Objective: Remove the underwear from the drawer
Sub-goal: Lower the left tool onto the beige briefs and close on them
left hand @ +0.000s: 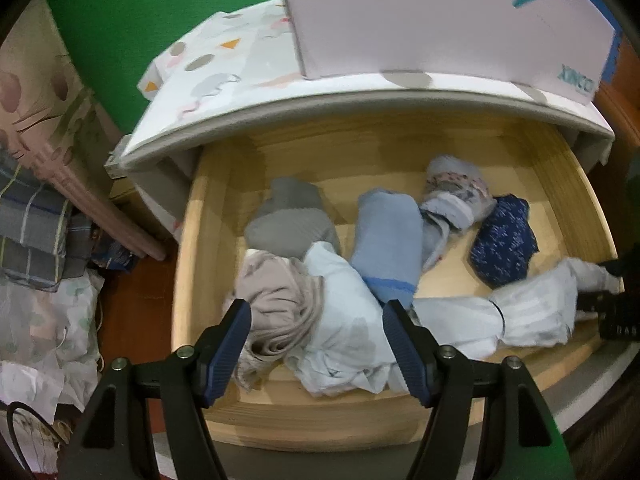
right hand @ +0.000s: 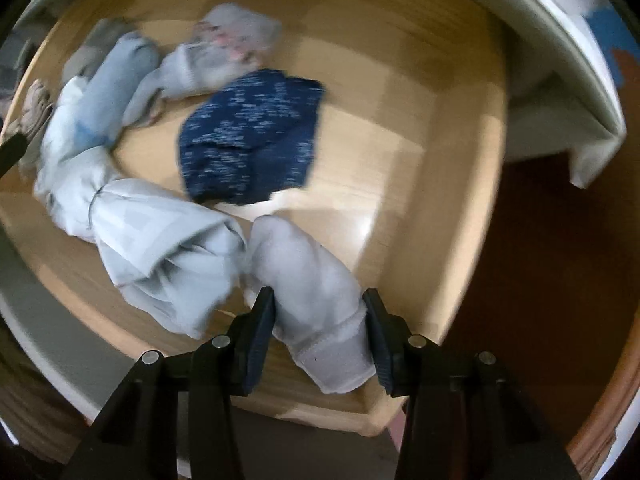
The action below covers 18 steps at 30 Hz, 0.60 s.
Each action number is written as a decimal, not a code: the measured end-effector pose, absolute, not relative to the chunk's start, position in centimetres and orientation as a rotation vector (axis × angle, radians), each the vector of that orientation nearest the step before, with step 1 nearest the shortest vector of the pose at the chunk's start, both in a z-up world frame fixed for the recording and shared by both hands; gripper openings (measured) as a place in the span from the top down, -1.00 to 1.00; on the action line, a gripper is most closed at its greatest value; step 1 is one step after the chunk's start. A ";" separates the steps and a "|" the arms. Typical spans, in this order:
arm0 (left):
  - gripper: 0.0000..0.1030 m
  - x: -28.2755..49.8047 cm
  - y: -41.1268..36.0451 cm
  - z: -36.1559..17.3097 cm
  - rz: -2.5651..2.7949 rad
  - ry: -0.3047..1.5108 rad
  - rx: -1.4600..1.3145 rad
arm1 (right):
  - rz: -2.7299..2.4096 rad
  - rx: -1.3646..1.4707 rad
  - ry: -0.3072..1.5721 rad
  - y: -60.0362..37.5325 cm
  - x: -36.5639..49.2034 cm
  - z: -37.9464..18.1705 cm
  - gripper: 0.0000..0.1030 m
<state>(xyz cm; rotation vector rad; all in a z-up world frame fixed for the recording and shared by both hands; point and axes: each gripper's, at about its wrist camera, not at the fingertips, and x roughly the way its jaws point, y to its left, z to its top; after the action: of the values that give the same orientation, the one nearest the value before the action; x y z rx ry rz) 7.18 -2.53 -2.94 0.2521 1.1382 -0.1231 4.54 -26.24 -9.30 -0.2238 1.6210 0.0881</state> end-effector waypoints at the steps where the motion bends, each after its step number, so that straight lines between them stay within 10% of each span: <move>1: -0.36 7.1 -2.7 -3.1 -0.140 1.146 0.256 | 0.086 -0.206 1.617 -26.5 4.5 -9.2 0.24; 18: -0.36 9.6 0.5 -3.5 -0.262 1.358 0.014 | 0.060 -0.117 1.621 -28.9 4.9 -8.8 0.25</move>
<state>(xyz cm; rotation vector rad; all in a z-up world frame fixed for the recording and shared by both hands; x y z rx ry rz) 9.58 0.48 -3.48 0.0135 1.3584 -0.2623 4.87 -28.85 -8.76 -0.1166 1.6213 0.0597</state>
